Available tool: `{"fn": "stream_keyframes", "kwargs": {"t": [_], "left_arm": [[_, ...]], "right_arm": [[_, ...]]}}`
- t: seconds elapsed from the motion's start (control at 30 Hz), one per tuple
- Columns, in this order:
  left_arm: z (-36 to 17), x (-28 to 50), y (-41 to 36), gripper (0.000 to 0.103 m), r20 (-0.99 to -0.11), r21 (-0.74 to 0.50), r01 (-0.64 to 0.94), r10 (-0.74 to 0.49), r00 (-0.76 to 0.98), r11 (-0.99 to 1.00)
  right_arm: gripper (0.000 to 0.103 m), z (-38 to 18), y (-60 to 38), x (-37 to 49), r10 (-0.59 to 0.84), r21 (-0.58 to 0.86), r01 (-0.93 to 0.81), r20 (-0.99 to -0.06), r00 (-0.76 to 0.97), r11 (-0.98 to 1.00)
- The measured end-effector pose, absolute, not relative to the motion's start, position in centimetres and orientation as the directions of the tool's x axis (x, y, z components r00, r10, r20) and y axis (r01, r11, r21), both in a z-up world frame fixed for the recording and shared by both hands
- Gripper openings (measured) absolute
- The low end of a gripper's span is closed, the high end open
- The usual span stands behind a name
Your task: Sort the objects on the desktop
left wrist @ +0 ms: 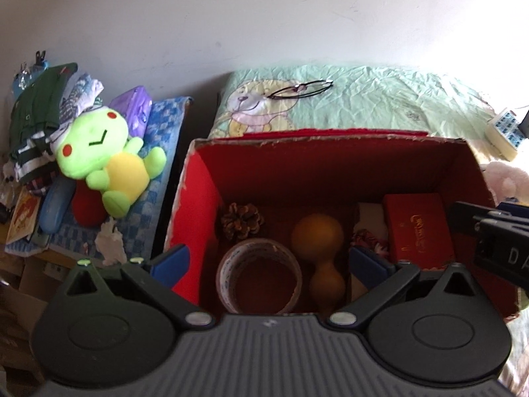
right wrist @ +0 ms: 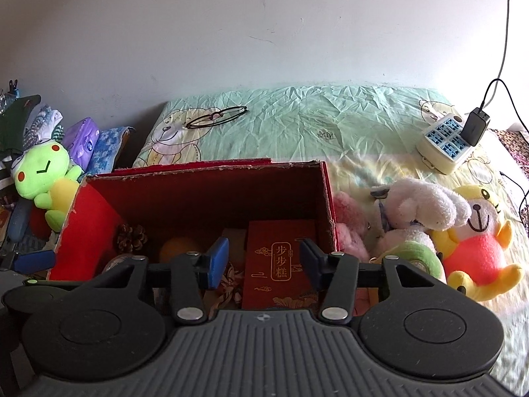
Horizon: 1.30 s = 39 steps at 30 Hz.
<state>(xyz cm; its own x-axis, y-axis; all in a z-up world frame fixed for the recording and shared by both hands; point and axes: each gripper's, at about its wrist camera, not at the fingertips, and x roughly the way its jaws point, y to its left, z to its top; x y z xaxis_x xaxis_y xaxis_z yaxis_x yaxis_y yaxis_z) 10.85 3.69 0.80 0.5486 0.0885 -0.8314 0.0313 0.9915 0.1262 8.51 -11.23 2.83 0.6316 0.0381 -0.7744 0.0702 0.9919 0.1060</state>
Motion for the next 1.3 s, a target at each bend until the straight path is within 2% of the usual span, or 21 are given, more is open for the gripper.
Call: {"fn": "stream_keyframes", "kwargs": {"t": [0.53,1.3], "left_arm": [[-2.5,12.8,3.0,0.102,-0.887,0.114,0.056,0.076,0.455,0.992],[-4.8,13.0,3.3,0.102,-0.93,0.071,0.077,0.038,0.366,0.995]], "right_arm": [[0.047,-0.5,-11.6,9.7,0.087,0.146,0.064,-0.831,0.55,0.987],[0.042,-1.6,-11.5,9.2,0.053,0.123,0.1,-0.851,0.522,0.987]]}}
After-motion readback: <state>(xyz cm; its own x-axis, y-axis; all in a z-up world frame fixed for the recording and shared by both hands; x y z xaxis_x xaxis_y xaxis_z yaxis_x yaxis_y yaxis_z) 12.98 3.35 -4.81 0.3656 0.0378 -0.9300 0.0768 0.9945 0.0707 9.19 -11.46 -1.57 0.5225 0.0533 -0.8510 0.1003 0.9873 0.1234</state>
